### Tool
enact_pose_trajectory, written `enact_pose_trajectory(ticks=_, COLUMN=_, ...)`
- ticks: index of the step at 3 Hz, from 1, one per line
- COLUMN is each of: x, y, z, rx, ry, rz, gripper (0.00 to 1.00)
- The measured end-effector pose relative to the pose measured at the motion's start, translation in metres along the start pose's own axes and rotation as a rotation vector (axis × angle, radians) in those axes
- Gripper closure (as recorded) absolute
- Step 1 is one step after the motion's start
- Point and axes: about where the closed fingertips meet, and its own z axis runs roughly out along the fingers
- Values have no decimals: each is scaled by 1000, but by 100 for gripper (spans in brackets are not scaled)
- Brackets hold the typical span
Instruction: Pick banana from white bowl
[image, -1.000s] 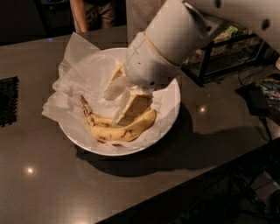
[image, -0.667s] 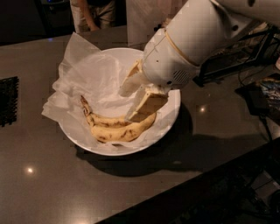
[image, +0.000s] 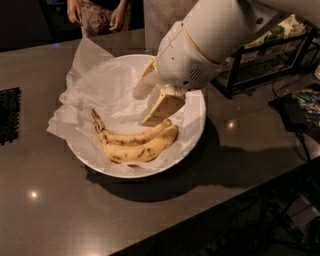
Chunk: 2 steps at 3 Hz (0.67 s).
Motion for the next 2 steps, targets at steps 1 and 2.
enact_pose_trajectory(ticks=1, x=-1, y=-10, z=14, rx=-33, ry=9, rz=-4, gripper=51)
enact_pose_trajectory(ticks=2, x=3, y=-10, z=39, rx=-117, ry=23, rz=13, gripper=51)
